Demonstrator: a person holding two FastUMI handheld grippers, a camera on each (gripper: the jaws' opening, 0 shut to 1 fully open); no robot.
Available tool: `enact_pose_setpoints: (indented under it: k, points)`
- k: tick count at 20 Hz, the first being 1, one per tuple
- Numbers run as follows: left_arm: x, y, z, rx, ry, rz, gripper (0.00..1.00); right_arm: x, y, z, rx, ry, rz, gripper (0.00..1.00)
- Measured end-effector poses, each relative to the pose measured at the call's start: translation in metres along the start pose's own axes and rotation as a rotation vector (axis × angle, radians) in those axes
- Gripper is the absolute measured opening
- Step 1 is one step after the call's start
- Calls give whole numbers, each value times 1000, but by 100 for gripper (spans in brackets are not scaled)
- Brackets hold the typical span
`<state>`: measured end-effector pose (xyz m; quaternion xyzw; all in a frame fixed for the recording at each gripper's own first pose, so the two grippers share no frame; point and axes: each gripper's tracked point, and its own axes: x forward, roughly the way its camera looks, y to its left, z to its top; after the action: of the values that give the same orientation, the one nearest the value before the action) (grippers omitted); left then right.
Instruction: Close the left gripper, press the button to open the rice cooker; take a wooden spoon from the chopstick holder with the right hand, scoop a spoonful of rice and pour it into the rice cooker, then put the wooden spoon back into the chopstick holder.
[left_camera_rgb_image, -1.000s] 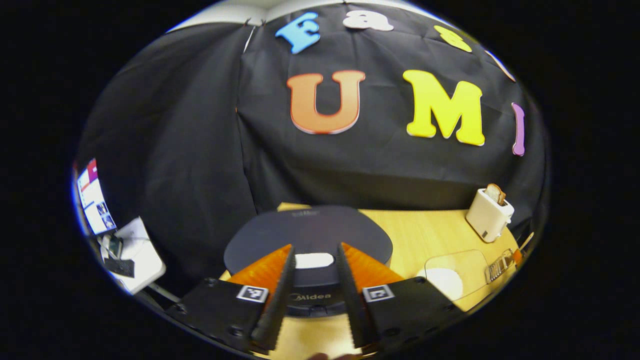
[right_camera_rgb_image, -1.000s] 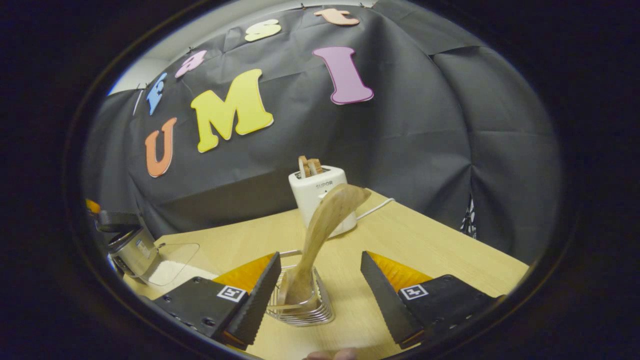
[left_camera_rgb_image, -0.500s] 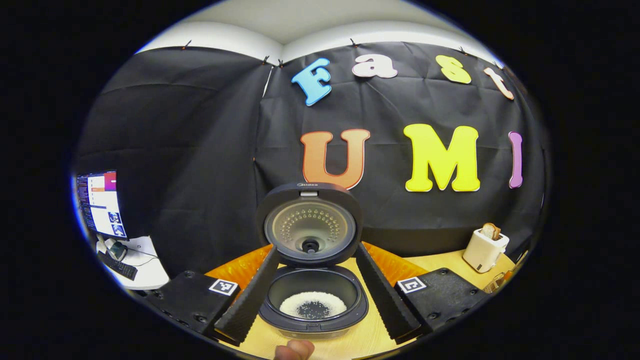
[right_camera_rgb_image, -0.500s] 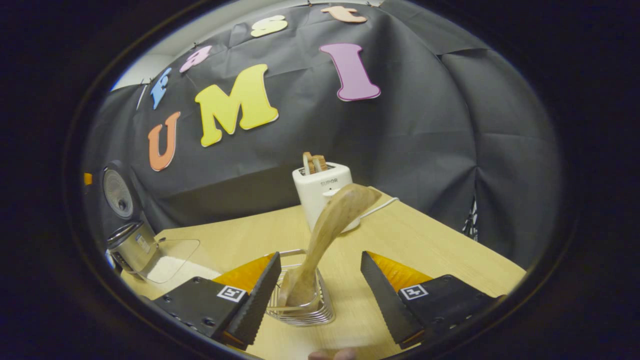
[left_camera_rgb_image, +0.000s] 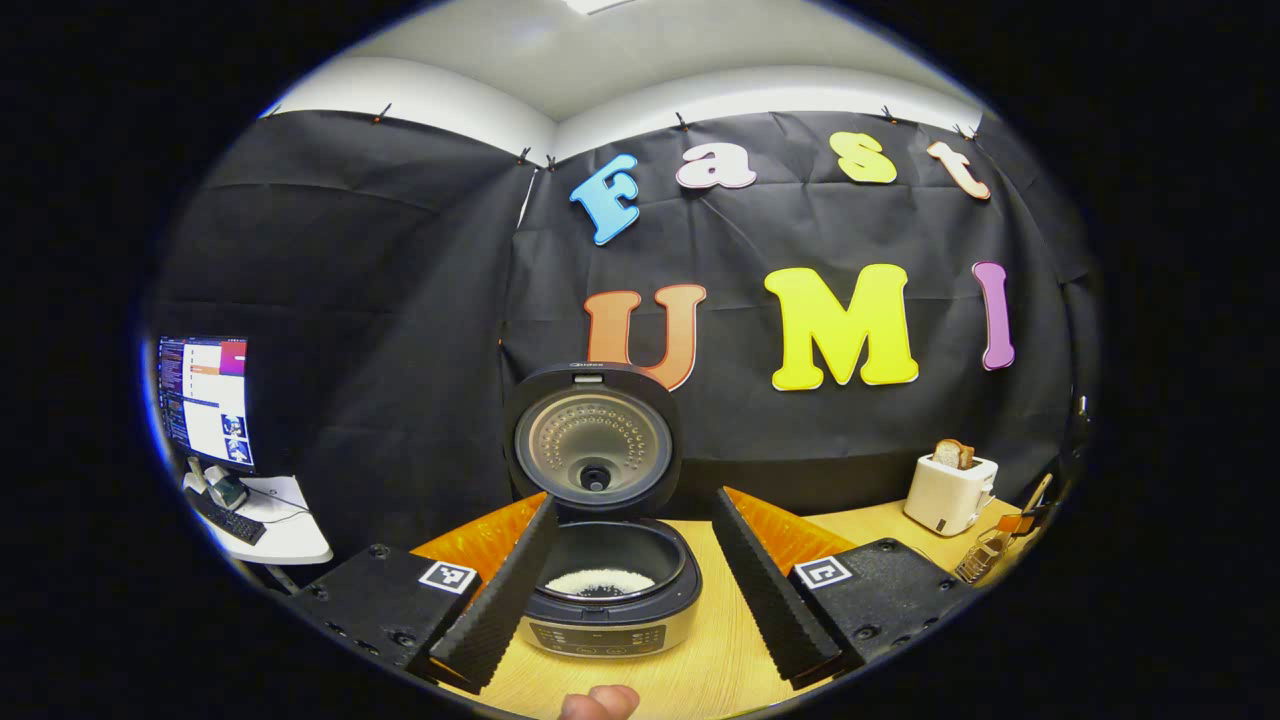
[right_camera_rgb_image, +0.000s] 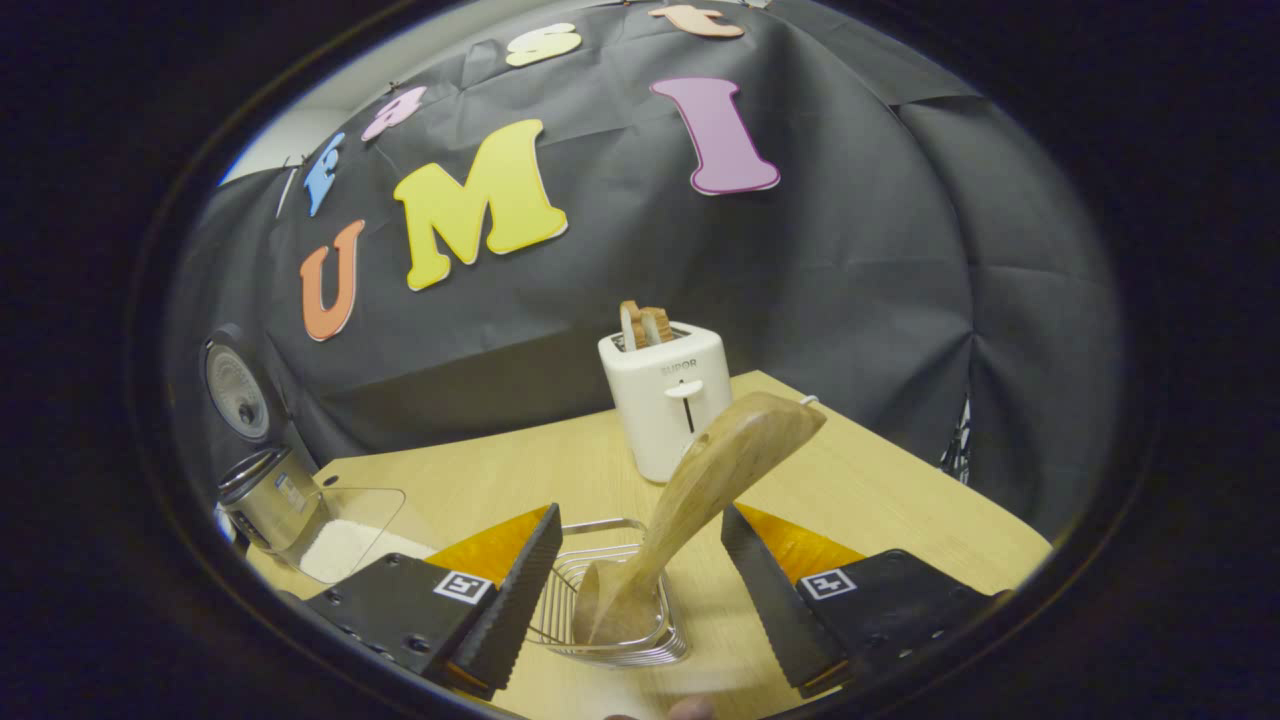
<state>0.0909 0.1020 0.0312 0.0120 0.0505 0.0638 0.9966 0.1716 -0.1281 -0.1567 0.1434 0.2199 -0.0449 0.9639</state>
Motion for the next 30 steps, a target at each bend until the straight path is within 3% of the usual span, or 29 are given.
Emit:
enact_pose_setpoints:
  k: [1, 3, 5, 6, 8, 9, 10, 11, 12, 13, 15, 17, 26, 30]
  points:
    - [-5, -4, -5, 9, -1, -2, 99, -2, 0, 1, 8, -6, 2, 95]
    - [-11, -16, -12, 24, -5, -16, 99, -1, 0, 4, 5, -26, -7, 75]
    - [-12, -28, -17, 52, -16, -38, 99, 0, 0, 4, -3, -22, -2, 75]
    - [-12, -30, -20, 70, -11, -41, 99, 1, 3, 4, -5, -20, 2, 69]
    - [-15, -31, -24, 92, -9, -39, 99, 5, 0, 2, -15, -9, -8, 46]
    - [-17, -34, -25, 92, -10, -45, 99, 5, 0, 1, -6, -2, -3, 50]
    - [-19, -36, -25, 91, -14, -50, 99, 11, -1, 1, -1, -3, -8, 46]
    - [-20, -37, -23, 94, -21, -55, 99, 7, -2, -1, 3, -8, -8, 32]
    - [-22, -39, -22, 99, -28, -59, 99, 9, -2, -1, 4, -7, -6, 26]
    - [-24, -38, -20, 100, -36, -60, 99, 8, 1, 1, 13, -12, 10, 25]
    - [-28, -40, -19, 99, -46, -68, 99, 4, 10, 2, 17, -15, 52, 15]
    - [-30, -43, -18, 96, -50, -76, 99, 5, 13, 2, -11, -16, 45, 2]
    - [-48, -32, -34, 29, -37, -50, 99, -14, 30, 47, -36, -104, 53, 0]
    - [-50, -38, -36, 13, -64, -74, 99, -31, 73, 77, -148, -157, 101, 0]
